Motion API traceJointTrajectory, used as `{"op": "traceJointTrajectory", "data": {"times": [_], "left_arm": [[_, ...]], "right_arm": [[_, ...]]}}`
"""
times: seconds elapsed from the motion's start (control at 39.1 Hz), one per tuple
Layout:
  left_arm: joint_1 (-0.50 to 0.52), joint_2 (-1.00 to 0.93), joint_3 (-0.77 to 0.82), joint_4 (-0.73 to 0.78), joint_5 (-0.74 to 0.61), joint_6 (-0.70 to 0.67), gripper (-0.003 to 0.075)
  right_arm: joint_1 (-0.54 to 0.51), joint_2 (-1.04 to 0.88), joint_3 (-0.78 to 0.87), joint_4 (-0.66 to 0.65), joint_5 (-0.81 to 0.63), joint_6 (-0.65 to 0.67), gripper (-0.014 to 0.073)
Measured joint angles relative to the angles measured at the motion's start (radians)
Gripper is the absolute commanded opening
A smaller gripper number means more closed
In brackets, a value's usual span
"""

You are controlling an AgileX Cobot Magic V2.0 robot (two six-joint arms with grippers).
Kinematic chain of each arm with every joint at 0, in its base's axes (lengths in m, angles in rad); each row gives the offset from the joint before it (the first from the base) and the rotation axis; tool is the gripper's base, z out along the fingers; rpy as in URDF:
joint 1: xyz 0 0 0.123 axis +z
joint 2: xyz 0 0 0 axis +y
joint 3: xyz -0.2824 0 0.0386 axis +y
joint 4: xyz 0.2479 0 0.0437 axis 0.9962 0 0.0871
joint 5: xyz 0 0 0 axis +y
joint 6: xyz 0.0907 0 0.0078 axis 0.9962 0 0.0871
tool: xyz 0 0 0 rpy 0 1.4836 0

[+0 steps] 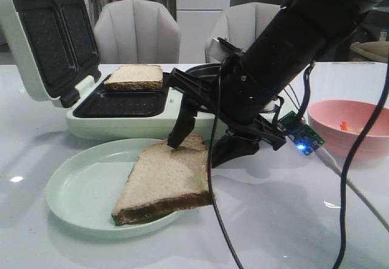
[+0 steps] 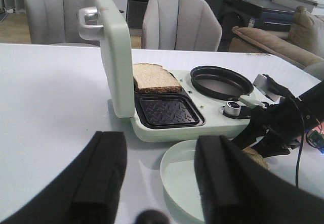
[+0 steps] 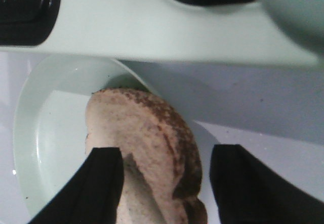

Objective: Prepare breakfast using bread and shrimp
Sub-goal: 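Grasp the remaining bread slice on the plate with the right gripper and lift, then carry the bread with the right gripper and lower it onto the nearer waffle plate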

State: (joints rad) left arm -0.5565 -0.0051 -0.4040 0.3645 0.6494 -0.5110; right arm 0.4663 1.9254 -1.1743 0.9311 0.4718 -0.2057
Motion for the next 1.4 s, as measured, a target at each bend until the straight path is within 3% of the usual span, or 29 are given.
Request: {"op": "traceJointTrajectory", "data": {"times": [0.1, 0.18, 0.79, 1.02, 1.4], "left_arm": [[0.000, 0.000, 0.000, 0.000, 0.000, 0.000, 0.0385], [0.000, 0.000, 0.000, 0.000, 0.000, 0.000, 0.0385], [0.000, 0.000, 0.000, 0.000, 0.000, 0.000, 0.0385], [0.000, 0.000, 0.000, 0.000, 0.000, 0.000, 0.0385], [0.000, 0.000, 0.000, 0.000, 0.000, 0.000, 0.0385]], "right_arm": [[0.000, 0.000, 0.000, 0.009, 0.002, -0.008, 0.0248], [0.000, 0.000, -0.002, 0.011, 0.004, -0.012, 0.0218], [0.000, -0.219, -0.048, 0.015, 0.024, -0.121, 0.0220], [0.007, -0.142, -0.220, 0.015, 0.002, -0.151, 0.0220], [0.009, 0.210, -0.664, 0.016, 0.046, -0.171, 0.0220]]}}
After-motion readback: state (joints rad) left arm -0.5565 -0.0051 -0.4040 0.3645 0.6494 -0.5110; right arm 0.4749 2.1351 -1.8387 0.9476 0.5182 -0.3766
